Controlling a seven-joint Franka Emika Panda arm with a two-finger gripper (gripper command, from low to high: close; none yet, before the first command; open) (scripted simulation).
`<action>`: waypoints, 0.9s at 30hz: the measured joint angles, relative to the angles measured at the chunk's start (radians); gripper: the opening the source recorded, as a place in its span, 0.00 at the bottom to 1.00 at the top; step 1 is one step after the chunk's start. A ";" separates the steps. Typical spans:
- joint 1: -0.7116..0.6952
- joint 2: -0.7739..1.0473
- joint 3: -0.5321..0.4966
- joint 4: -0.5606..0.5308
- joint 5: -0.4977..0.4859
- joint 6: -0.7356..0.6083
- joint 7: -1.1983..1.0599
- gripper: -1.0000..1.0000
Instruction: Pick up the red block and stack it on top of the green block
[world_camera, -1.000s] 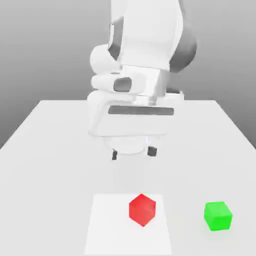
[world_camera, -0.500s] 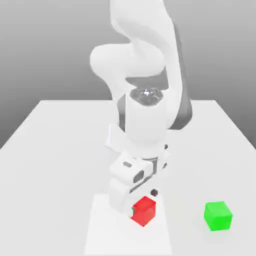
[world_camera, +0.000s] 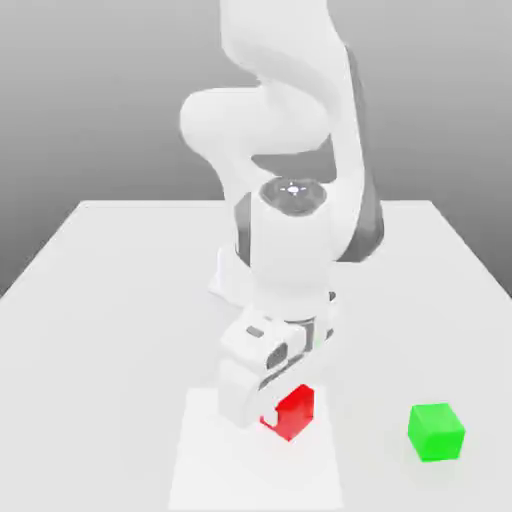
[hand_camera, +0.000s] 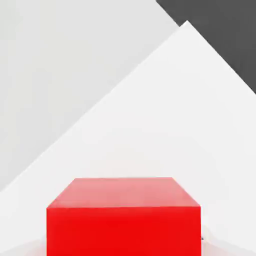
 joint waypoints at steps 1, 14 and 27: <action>-0.001 -0.021 0.001 -0.004 0.002 -0.018 -0.002 0.00; 0.142 -0.069 0.077 0.083 0.003 -0.159 0.319 0.00; 0.300 0.030 0.131 0.205 -0.048 -0.184 0.730 0.00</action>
